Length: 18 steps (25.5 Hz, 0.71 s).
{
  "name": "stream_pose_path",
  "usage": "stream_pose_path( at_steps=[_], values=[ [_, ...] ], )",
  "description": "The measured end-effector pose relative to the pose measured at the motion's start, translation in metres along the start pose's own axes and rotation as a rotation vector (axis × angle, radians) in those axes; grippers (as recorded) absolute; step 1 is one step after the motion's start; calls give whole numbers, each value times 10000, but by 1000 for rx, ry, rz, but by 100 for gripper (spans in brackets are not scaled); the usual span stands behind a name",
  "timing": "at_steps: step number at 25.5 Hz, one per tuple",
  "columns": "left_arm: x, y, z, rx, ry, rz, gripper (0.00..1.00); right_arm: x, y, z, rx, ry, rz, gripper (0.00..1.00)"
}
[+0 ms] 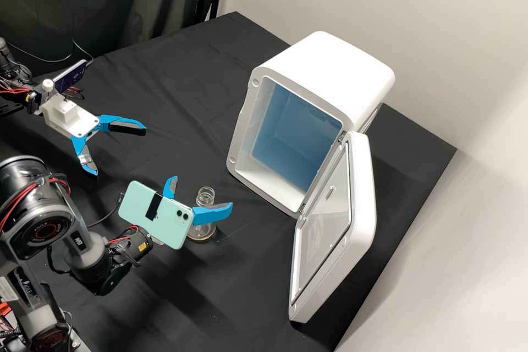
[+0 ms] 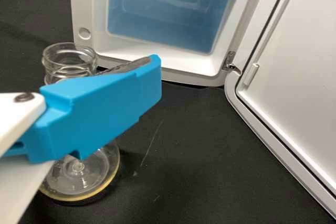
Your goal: Place the flask in the incubator
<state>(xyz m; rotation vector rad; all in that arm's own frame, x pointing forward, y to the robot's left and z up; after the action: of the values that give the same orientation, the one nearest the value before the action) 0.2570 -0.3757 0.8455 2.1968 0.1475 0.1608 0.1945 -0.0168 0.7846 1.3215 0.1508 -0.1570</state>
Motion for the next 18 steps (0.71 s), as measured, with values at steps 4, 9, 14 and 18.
stream_pose_path(
  at_steps=[4,9,14,18],
  values=[
    [0,0,0,0,0,0,100,22,-61,-13,-3,10,-32,100],
    [0,0,0,0,0,0,100,60,-183,-7,-22,2,-93,100],
    [-3,-3,0,0,0,-1,100,103,-254,8,-19,-15,-122,100],
    [-3,-3,0,0,0,-1,100,178,-280,37,-37,-30,-128,100]
  ],
)
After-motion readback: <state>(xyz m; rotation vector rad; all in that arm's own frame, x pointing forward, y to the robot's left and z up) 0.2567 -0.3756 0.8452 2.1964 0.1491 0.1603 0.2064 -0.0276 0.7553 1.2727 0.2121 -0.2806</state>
